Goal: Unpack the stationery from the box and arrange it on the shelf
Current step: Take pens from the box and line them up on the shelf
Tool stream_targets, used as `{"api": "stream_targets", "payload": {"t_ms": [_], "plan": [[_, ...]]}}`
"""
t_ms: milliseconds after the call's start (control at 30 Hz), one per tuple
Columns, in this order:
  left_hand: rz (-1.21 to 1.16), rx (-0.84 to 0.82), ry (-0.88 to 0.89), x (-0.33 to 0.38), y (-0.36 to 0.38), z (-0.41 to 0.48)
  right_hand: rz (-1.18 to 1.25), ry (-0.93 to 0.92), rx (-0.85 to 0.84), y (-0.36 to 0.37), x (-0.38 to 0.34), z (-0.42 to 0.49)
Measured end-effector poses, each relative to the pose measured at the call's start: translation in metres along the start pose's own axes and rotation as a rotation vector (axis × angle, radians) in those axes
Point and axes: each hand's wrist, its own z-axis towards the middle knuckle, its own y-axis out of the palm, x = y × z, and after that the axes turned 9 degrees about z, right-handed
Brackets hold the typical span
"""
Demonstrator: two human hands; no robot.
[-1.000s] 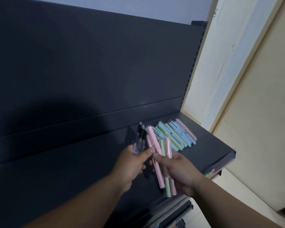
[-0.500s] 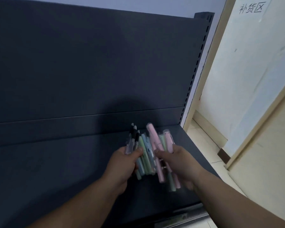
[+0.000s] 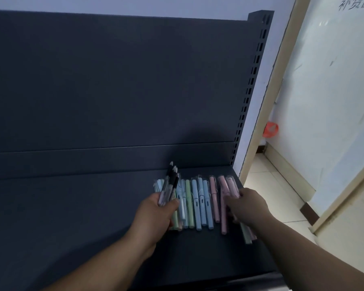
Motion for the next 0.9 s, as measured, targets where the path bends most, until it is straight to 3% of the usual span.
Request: {"api": "stream_targets", "payload": {"t_ms": [200,467,567,900], "plan": [[0.017,0.009,-0.007,0.001,0.012,0.002,-0.032,-0.027,0.085,-0.012,0.011,0.005],[0.034,0.045,0.035,0.004,0.022,-0.006,-0.261,-0.118,-0.136,-0.014,0.018,-0.017],[0.023,0.05,0.027,0.0,0.023,-0.009,-0.37,-0.195,-0.147,-0.009,0.019,-0.016],[-0.004,0.032,0.018,-0.009,0.018,-0.016,-0.124,-0.171,-0.049,-0.017,0.015,-0.01]]}}
